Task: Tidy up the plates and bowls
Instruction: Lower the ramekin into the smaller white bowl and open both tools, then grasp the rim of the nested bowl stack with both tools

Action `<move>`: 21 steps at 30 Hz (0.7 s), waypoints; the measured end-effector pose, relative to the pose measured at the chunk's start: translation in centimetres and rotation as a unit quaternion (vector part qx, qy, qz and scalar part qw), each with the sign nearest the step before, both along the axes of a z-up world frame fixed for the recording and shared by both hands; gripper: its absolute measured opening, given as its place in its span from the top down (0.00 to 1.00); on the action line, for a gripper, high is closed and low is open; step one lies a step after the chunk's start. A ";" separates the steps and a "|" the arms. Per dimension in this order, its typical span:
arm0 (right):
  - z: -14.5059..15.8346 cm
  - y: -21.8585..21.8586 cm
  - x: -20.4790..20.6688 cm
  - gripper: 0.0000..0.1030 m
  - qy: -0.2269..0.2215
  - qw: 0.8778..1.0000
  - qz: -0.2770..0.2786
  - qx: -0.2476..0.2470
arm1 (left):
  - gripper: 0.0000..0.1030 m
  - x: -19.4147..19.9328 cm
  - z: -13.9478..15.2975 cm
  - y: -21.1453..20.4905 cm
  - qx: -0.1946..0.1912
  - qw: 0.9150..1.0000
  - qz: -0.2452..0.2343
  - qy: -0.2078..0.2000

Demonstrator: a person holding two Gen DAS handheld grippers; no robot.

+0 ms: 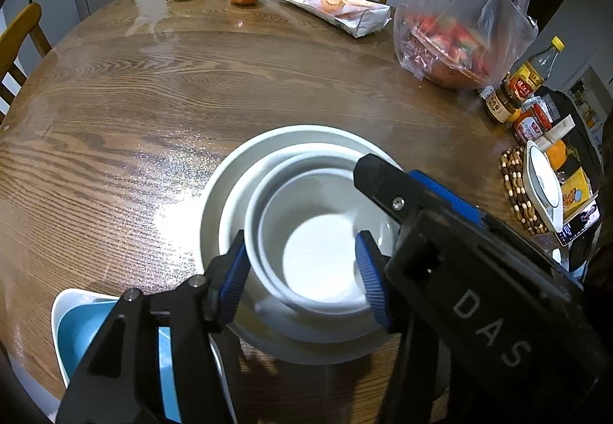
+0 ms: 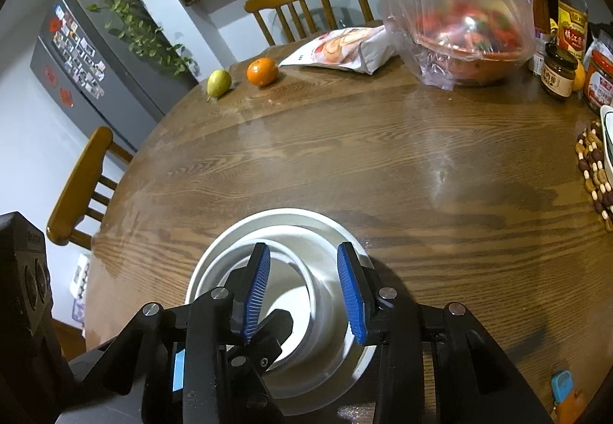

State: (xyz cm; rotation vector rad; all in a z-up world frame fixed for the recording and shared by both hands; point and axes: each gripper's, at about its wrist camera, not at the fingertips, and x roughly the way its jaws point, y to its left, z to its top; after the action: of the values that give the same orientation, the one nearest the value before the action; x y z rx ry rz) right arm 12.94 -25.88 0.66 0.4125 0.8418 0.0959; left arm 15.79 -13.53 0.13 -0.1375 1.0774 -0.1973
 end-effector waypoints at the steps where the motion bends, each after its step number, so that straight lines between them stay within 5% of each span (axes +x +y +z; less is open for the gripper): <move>1: 0.0 0.0 0.0 0.63 0.000 1.000 0.000 0.000 | 0.48 0.0 0.0 0.0 0.000 1.000 0.000 0.000; 12: 0.6 -0.7 -0.2 0.62 -0.014 1.000 -0.016 0.012 | 0.42 -0.1 1.3 0.8 -0.016 1.000 -0.003 -0.014; 16: 0.8 -0.9 -0.4 0.47 -0.027 0.999 -0.019 0.018 | 0.41 -0.2 1.8 1.5 -0.022 1.000 0.001 -0.019; 21: 1.0 -0.9 -0.4 0.43 -0.034 0.999 -0.016 0.026 | 0.40 -0.3 2.2 2.4 -0.026 0.999 0.000 -0.023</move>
State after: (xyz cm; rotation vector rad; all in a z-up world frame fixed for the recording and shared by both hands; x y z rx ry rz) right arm 12.56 -26.81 1.66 0.4699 0.7663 0.1018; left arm 15.54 -11.12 2.30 -0.1799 1.0266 -0.2273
